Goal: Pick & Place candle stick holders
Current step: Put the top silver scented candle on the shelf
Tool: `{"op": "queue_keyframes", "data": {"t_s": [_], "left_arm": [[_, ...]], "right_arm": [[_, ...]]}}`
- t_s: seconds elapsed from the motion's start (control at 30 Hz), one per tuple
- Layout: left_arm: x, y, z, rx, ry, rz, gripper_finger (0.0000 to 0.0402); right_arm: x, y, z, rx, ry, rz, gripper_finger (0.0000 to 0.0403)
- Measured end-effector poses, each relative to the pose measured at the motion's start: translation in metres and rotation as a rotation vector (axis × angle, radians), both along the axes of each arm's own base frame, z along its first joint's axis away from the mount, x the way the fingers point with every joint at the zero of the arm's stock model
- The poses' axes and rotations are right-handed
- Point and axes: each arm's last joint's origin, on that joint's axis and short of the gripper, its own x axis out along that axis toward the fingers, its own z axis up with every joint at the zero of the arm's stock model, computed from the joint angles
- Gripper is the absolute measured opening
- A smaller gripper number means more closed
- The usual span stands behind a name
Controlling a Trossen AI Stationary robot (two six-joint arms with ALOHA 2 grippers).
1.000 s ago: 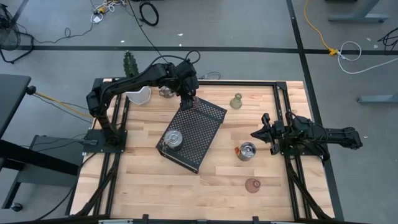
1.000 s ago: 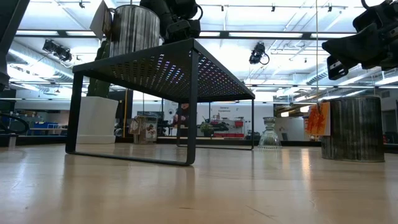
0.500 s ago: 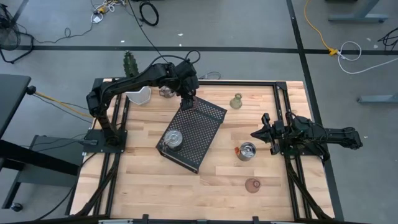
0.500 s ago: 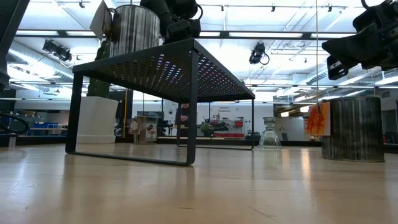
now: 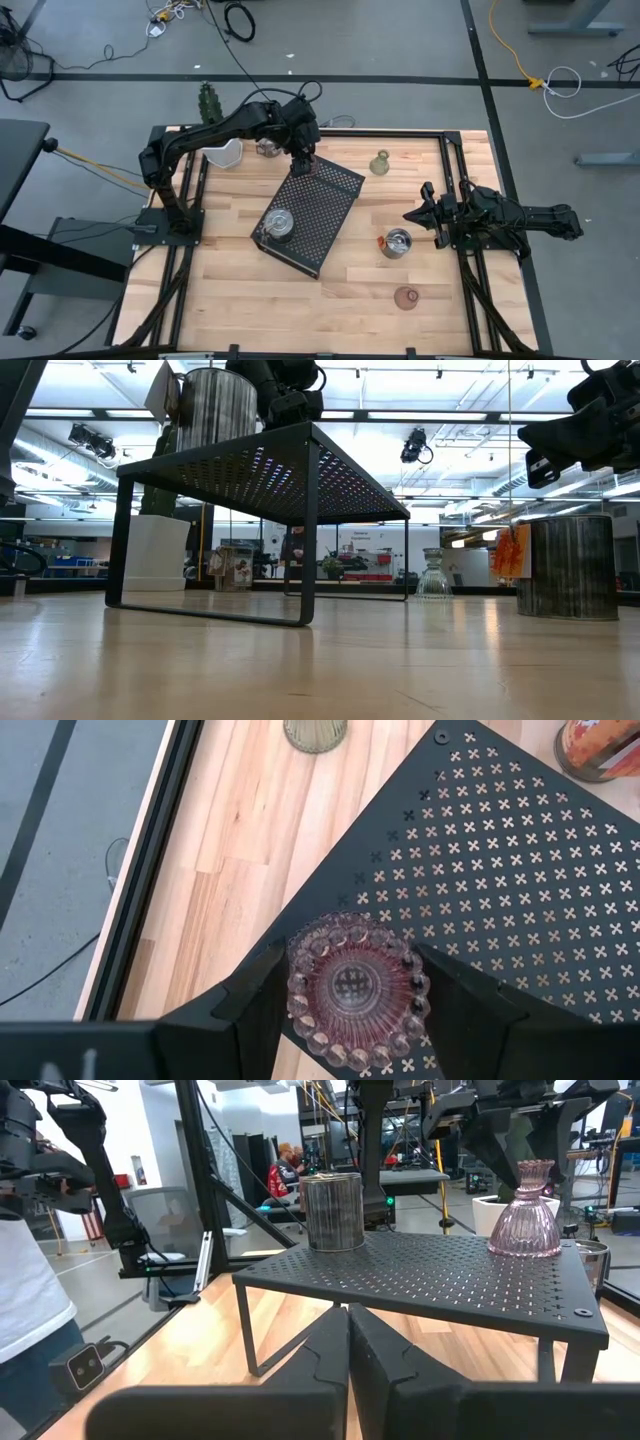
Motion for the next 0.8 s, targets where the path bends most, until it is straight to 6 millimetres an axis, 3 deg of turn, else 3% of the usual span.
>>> {"op": "queue_keyframes", "data": {"t_s": [0.27, 0.8], "left_arm": [[-0.0001, 0.0000, -0.0001, -0.001, 0.001, 0.002, 0.0222], [-0.0009, -0.0004, -0.0006, -0.010, 0.009, 0.009, 0.0328]], "right_arm": [[0.0000, 0.0000, 0.0000, 0.000, 0.000, 0.000, 0.0012], [0.0000, 0.0000, -0.0001, 0.000, 0.000, -0.001, 0.0012]]}}
